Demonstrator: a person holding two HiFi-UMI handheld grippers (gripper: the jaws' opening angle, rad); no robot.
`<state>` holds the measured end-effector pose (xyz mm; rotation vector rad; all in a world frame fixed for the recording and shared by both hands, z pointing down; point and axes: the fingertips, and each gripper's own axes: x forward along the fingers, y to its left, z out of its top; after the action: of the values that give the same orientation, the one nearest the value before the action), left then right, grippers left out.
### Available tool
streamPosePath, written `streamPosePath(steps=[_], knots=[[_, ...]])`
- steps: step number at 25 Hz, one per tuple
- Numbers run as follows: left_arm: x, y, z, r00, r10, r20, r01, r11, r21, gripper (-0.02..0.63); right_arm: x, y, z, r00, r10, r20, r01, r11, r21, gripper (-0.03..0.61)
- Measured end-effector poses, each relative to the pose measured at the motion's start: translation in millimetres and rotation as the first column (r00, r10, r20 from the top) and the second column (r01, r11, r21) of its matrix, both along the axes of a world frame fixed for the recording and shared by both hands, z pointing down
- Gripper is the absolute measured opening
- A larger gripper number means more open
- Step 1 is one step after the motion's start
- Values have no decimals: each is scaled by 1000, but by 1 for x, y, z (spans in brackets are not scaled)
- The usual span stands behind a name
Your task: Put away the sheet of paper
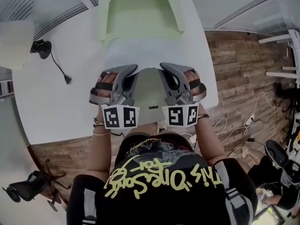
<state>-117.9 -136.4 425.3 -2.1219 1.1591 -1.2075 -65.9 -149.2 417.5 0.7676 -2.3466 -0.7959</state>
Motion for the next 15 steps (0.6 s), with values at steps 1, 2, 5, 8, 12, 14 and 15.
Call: streamPosePath(steps=[1, 2, 5, 8, 12, 14, 15], knots=[[0, -1, 1, 1000, 0, -1, -1, 1000, -1, 8, 0, -1, 1, 1000, 0, -1, 0, 1000, -2, 9], [-1, -1, 1, 1000, 1, -3, -1, 1000, -2, 8, -1, -1, 1, 1000, -1, -3, 1, 1000, -3, 9], [-2, -3, 3, 1000, 2, -5, -2, 1000, -10, 8, -2, -3, 4, 1000, -2, -9, 2, 1000, -7, 9], [-3, -5, 4, 1000, 2, -8, -2, 1000, -16, 8, -3, -5, 6, 1000, -1, -14, 1, 1000, -11, 9], [-4, -9, 7, 1000, 3, -14, -4, 1000, -24, 8, -5, -10, 8, 1000, 10, -18, -10, 1000, -18, 9], [-5, -11, 8, 1000, 8, -16, -9, 1000, -26, 8, -5, -13, 9, 1000, 17, -19, -17, 1000, -21, 9], [-5, -13, 9, 1000, 11, -17, -11, 1000, -28, 8, -5, -15, 10, 1000, 20, -21, -21, 1000, -22, 9]])
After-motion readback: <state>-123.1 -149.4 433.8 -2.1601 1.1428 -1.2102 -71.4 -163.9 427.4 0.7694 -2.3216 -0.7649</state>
